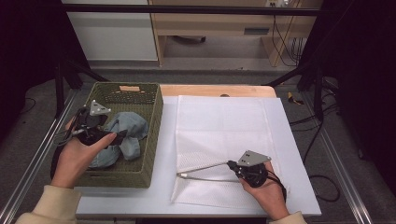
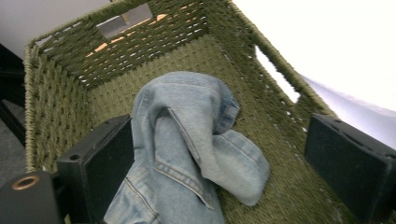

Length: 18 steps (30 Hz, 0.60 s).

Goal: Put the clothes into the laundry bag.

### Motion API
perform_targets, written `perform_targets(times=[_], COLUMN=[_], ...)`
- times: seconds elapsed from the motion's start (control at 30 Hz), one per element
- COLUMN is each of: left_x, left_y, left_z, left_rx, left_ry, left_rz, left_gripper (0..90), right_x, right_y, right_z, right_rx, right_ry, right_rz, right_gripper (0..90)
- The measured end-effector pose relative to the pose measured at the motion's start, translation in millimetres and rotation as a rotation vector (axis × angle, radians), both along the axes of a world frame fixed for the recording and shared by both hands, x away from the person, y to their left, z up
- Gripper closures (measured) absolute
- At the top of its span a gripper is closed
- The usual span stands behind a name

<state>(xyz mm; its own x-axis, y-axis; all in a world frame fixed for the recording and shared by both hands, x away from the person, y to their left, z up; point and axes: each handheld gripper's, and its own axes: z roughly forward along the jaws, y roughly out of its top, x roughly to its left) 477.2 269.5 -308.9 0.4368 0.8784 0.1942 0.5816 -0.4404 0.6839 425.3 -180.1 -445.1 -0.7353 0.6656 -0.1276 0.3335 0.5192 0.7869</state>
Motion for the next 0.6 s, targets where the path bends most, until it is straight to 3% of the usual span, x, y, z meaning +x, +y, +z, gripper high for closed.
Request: perform_targets(times=[0.23,0.6], left_x=[18.5,40.3], left_y=[-3.1,-6.9], left_z=[-6.6,-18.0], left_rx=[0.071,0.067], left_ry=[0.007,0.052], left_rz=[0.016,0.051], left_gripper=[8.5,9.7], right_x=[-0.3,-1.5], right_y=[0.2,1.1], right_z=[0.4,1.6], right_rx=[0.001,-0.001], right_ry=[0.001,-0.008], right_rz=[0.002,0.033], right_gripper=[88.8,88.7])
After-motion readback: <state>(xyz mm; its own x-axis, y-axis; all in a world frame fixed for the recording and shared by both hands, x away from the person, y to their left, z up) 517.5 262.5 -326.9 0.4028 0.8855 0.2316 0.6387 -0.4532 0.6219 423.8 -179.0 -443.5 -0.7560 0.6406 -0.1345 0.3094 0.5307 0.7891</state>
